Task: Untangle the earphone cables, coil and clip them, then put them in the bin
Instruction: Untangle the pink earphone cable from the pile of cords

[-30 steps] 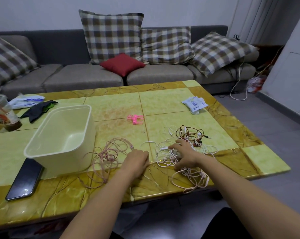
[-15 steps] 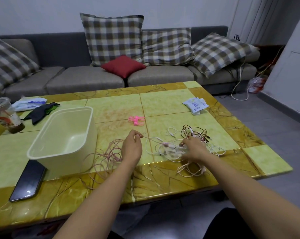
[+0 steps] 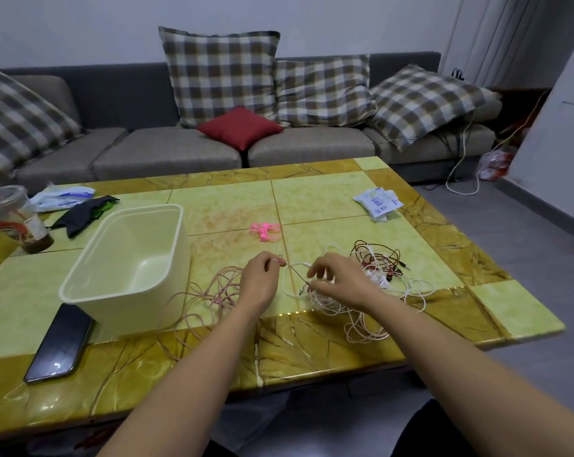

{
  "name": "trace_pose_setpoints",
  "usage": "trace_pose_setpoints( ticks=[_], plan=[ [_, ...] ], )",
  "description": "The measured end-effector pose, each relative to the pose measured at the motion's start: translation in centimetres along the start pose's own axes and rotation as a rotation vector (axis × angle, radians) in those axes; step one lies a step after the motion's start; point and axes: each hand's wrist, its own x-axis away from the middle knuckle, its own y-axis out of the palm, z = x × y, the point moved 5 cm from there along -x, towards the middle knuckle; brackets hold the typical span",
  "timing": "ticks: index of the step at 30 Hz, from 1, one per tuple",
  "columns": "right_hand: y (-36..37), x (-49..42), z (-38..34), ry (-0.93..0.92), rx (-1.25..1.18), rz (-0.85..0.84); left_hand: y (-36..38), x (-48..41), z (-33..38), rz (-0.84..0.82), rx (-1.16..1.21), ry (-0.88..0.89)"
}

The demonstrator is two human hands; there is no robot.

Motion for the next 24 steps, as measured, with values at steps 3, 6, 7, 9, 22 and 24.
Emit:
trace_pose_setpoints(
  ticks=[3,6,7,9,22,24],
  plan=[
    [2.3,0.0,-0.3,0.032,0.084,-0.157,0.3,0.3,0.3,-0.065,0.084,0.004],
    [3.1,0.0,0.3,0.091,0.067,-0.107,0.4,0.4,0.2,-0.106,0.137,-0.010],
    [3.2,-0.1,0.4,0.109,0.049,-0.092,0.4,0.4,0.1,-0.119,0.151,-0.023],
    [3.3,-0.2,0.5,0.120,0.043,-0.081,0.4,0.4,0.1,-0.145,0.172,-0.041],
    [4.0,-0.8,1.1,0.109,-0.089,-0.128,0.3,0.9,-0.3,-0.280,0.258,-0.169],
    [4.1,-1.0,0.9,0.113,-0.076,-0.094,0.5,1.2,-0.3,-0.347,0.261,-0.206]
  ],
)
